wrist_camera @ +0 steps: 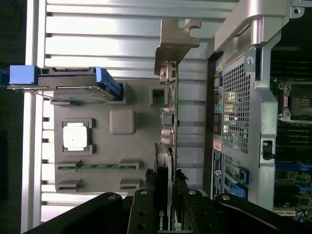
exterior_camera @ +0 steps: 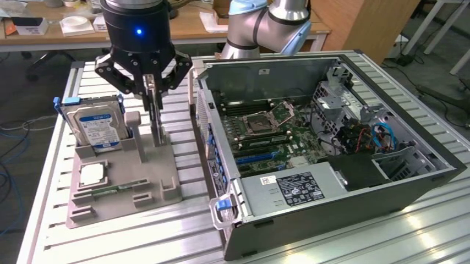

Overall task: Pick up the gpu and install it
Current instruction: 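Pick up the gpu and move the gpu toward the slot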

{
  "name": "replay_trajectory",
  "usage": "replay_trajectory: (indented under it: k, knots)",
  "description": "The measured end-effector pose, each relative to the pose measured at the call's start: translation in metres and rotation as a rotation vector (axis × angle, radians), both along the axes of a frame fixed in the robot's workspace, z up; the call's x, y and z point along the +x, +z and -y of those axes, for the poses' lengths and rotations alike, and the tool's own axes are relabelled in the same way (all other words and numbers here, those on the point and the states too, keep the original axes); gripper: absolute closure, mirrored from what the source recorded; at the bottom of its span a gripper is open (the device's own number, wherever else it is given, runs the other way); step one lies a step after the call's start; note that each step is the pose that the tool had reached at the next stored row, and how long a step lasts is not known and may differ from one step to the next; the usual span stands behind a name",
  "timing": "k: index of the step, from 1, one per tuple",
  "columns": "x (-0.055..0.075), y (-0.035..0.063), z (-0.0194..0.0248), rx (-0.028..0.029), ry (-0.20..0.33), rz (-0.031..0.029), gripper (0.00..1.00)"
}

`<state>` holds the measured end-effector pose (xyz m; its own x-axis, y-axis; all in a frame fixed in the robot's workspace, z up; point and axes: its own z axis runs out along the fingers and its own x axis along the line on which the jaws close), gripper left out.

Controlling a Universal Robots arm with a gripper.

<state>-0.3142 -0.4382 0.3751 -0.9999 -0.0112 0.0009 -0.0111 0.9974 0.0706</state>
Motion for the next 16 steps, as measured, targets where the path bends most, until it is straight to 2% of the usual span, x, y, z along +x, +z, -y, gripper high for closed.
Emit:
replay_trajectory:
  k: [16]
  knots:
    - [0.0, 0.0082, 0.0, 0.0, 0.0, 0.0, 0.74]
